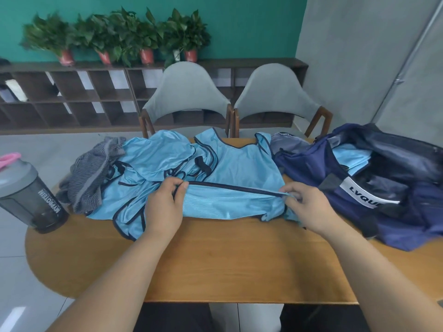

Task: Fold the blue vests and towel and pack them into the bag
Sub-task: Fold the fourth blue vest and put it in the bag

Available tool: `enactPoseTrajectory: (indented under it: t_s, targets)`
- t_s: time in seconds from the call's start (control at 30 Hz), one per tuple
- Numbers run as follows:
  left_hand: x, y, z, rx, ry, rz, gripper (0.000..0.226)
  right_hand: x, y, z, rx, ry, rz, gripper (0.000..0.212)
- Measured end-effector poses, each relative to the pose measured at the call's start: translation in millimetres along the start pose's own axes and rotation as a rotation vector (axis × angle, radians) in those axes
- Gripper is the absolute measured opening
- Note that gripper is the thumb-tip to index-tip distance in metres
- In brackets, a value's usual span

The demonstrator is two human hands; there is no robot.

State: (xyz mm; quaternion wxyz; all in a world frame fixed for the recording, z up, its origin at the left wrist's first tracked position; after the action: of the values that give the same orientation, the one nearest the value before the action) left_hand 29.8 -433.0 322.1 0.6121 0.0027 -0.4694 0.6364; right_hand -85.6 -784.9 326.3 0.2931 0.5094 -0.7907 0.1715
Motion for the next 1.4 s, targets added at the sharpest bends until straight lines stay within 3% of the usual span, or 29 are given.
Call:
enactPoseTrajectory:
  t_s: [0.1, 0.17, 0.3, 0.43, 0.5, 0.6, 0.77, 0.9, 1.13, 1.33, 1.4]
  targets:
    - [3, -3, -9, 0.041, -0.025, 0.023, 0.020, 7, -1, -3, -0.041, -0.220, -0.149, 0.013]
    - [2, -6, -12, 0.042, -0.031, 0.016, 0.020, 8, -5, -2, -0.035, -0.227, -0.165, 0.013]
    - [-4, -7, -14, 0.025, -0.046, -0.005, 0.020, 2, -10, 1, -0.013, -0.116, -0.041, 0.011]
    - [-8, -1, -18, 0.015, -0.085, 0.027, 0.021, -12, 29, -17, 0.243, -0.016, 0.097, 0.023]
    - [-11, 4, -20, 0.026, -0.081, 0.048, 0.020, -26, 50, -20, 0.379, 0.079, 0.048, 0.025]
    - [-13, 8, -19, 0.000, -0.101, 0.059, 0.020, -45, 57, -6, 0.421, 0.292, -0.005, 0.043]
    - [-11, 10, -24, 0.058, -0.072, 0.067, 0.018, -42, 53, -1, 0.449, 0.416, 0.206, 0.020]
    - [-9, 11, -27, 0.110, -0.029, 0.081, 0.018, -24, 52, -7, 0.417, 0.316, 0.320, 0.015]
    - [-4, 12, -21, 0.123, 0.028, 0.138, 0.014, 13, 28, -24, 0.246, 0.029, 0.364, 0.019]
    - [-3, 11, -22, 0.159, 0.054, 0.158, 0.015, 48, -1, -44, 0.108, -0.211, 0.167, 0.035]
    - [-4, 11, -25, 0.182, 0.059, 0.159, 0.014, 50, -8, -42, 0.077, -0.288, 0.071, 0.022]
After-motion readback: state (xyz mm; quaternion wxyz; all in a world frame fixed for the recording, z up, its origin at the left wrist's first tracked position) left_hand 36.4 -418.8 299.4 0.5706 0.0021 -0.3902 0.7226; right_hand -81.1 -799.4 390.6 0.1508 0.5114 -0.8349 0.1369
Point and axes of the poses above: each hand's wrist, its own y-axis away from the middle knuckle, its own x-axis out of the back of the hand, z = x × y, the point moved 5 cm from there along -y, towards the middle knuckle, and after that the axes turned 10 degrees about -x, right-handed, at the moved point
